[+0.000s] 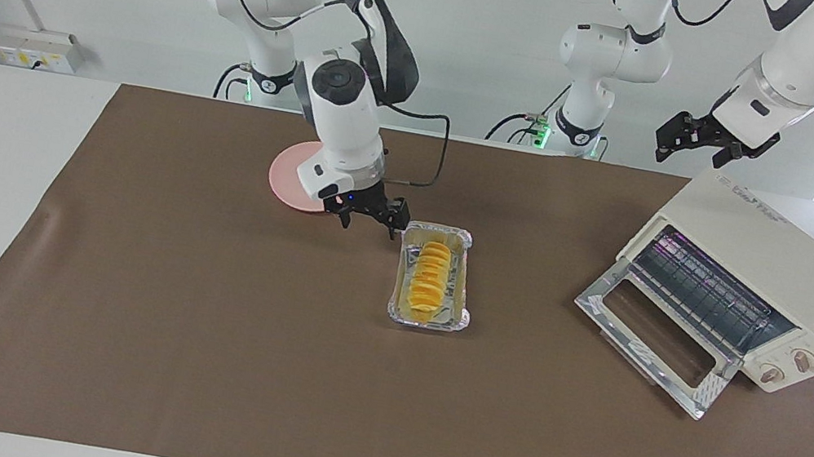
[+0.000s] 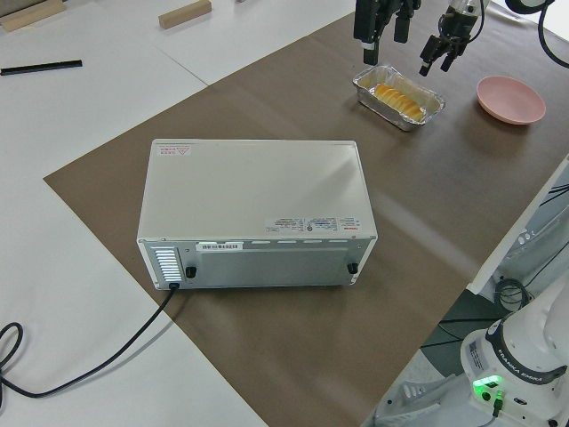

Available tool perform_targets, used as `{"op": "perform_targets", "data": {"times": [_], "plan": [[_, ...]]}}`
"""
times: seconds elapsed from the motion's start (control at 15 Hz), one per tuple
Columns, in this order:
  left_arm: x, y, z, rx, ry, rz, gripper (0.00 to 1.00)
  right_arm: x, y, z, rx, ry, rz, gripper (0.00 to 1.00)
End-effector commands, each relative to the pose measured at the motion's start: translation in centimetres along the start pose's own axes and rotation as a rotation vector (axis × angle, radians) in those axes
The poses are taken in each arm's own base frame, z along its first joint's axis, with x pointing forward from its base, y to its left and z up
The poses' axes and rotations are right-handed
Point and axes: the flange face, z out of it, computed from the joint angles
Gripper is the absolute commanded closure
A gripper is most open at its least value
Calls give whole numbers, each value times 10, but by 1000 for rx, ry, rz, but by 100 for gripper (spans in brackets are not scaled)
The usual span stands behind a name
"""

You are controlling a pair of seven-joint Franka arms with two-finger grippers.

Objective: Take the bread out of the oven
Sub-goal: 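Reach the right gripper toward the bread rolls in the foil tray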

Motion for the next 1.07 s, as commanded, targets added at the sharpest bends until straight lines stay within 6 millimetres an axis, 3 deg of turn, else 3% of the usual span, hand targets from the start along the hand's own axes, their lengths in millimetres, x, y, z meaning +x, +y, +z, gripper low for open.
{"op": "perform_targets", "data": {"times": [0.0, 0.13, 0.27, 0.33, 0.53, 0.8, 1.0], "plan": [[-9, -2, 1, -12, 10, -7, 0, -4, -5, 16, 10, -6, 16, 7], [-9, -2, 1, -12, 10, -9, 0, -5, -3, 26, 11, -4, 19, 15], [-9, -3, 1, -12, 10, -10, 0, -8, 1, 31, 8, -6, 22, 31], [-9, -2, 1, -12, 10, -9, 0, -10, 2, 33, 9, -13, 28, 44], [-9, -3, 1, -12, 10, -10, 0, -11, 5, 36, 60, -38, 87, 96], [-9, -2, 1, -12, 10, -9, 0, -9, 0, 33, 70, -30, 61, 100], [-9, -3, 1, -12, 10, -10, 0, 4, 3, 12, 69, -43, 31, 100]]}}
